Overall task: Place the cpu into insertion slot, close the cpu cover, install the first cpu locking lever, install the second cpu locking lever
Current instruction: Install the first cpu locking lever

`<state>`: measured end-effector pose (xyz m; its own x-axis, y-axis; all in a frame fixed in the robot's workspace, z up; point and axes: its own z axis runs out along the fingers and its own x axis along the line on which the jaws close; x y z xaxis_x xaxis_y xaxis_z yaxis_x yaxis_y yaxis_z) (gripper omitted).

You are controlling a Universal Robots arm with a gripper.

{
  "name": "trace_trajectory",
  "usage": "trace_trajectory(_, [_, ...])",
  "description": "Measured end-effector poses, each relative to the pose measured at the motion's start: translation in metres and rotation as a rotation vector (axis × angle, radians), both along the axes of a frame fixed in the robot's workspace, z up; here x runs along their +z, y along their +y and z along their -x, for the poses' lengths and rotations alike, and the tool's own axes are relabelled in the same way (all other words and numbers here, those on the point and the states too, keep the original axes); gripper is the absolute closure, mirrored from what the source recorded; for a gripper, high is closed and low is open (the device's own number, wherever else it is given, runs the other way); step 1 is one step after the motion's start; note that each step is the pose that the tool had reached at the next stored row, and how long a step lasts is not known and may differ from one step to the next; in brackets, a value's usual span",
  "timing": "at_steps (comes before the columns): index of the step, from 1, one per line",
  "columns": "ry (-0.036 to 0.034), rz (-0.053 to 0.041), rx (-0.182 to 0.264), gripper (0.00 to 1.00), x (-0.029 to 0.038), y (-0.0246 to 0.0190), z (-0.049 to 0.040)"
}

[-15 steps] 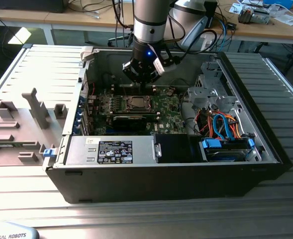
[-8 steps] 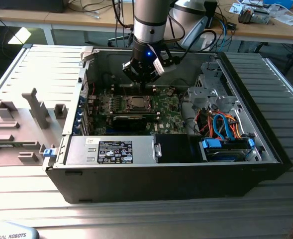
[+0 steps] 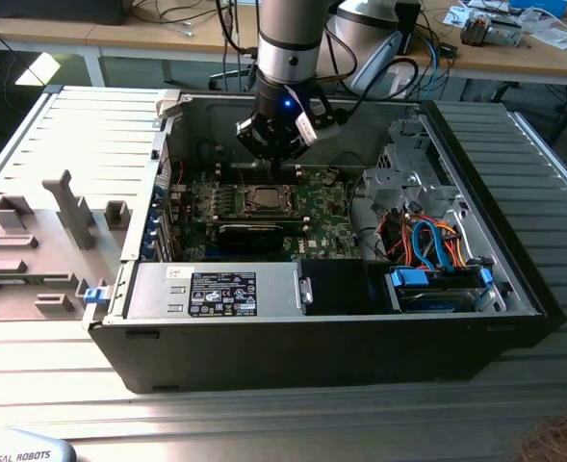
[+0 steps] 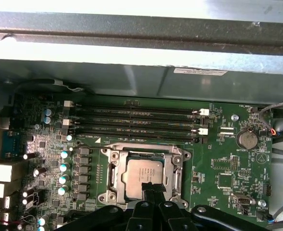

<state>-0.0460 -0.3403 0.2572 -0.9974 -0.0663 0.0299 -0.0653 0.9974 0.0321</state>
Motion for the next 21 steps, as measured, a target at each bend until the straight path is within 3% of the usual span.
trace_trajectory(21, [-0.0001, -0.0001, 0.000, 0.89, 0.0008, 0.0001, 0.0042])
